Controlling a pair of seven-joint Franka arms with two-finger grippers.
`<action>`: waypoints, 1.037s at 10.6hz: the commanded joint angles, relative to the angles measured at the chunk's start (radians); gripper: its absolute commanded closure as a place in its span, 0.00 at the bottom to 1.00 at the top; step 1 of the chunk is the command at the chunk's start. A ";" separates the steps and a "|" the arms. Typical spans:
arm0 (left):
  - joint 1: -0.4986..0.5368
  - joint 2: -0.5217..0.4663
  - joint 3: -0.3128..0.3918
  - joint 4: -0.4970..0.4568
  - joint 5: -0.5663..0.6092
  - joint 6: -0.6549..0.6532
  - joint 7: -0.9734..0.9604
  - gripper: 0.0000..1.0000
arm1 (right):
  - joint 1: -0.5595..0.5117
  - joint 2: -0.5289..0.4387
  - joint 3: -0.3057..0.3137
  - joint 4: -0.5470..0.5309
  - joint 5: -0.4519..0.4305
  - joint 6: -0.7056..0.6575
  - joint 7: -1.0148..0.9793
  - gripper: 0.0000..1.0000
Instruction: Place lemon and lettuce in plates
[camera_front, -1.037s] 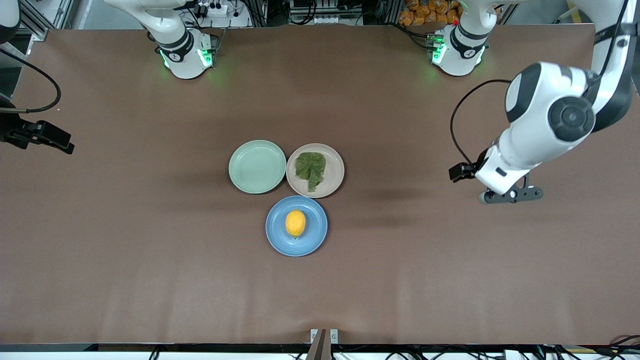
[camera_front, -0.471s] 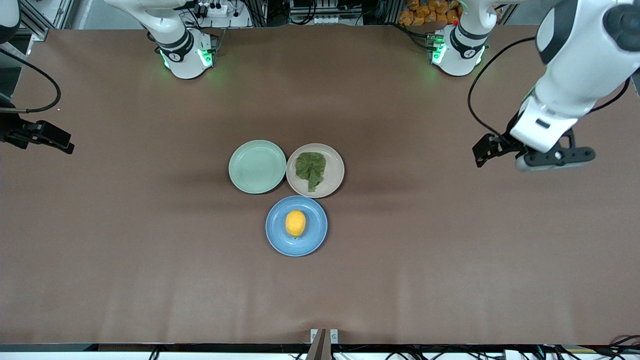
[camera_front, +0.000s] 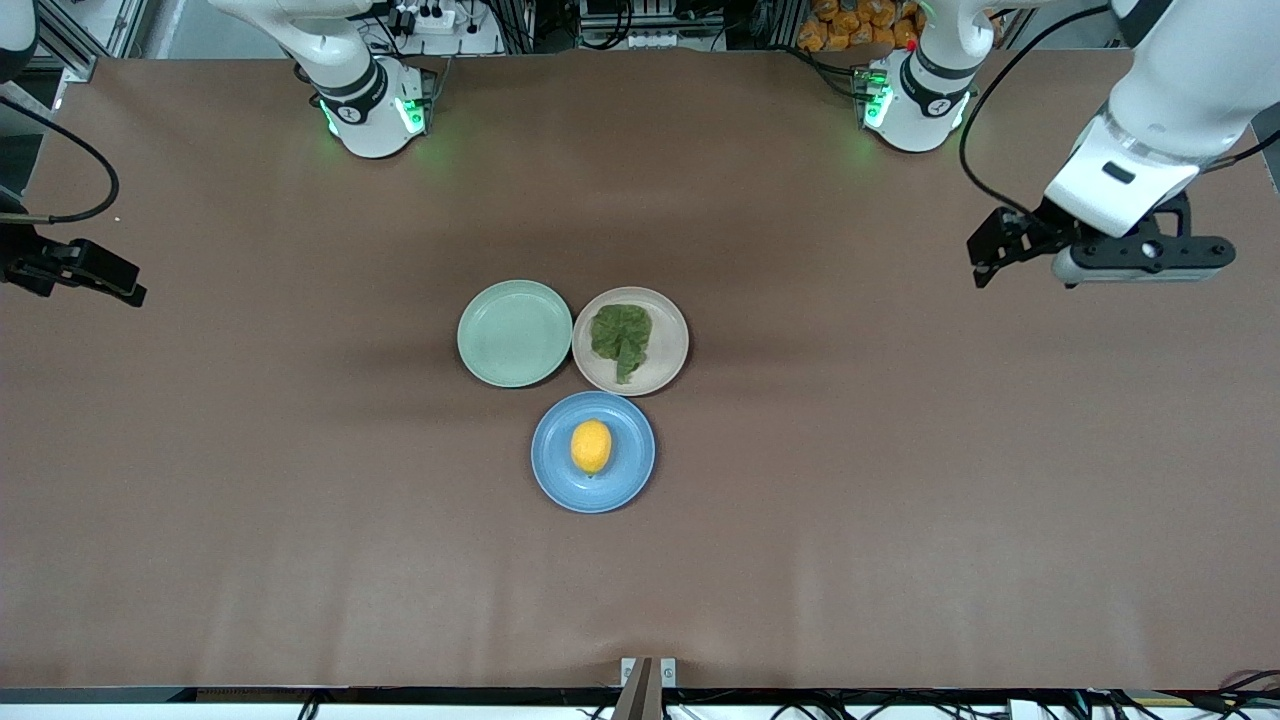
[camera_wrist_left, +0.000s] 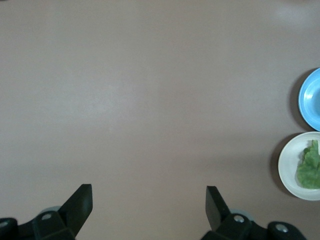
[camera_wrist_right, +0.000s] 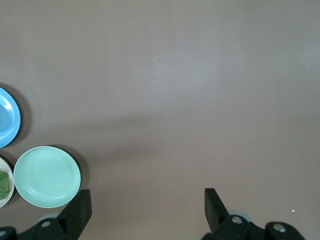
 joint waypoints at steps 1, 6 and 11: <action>-0.009 0.005 0.012 0.080 -0.021 -0.112 0.059 0.00 | -0.019 -0.031 0.012 -0.014 -0.007 -0.020 -0.030 0.00; 0.006 0.008 0.031 0.145 -0.050 -0.223 0.095 0.00 | -0.019 -0.029 0.012 -0.011 -0.007 -0.022 -0.030 0.00; 0.008 0.005 0.031 0.150 -0.078 -0.238 0.093 0.00 | -0.019 -0.026 0.012 -0.011 -0.005 -0.022 -0.030 0.00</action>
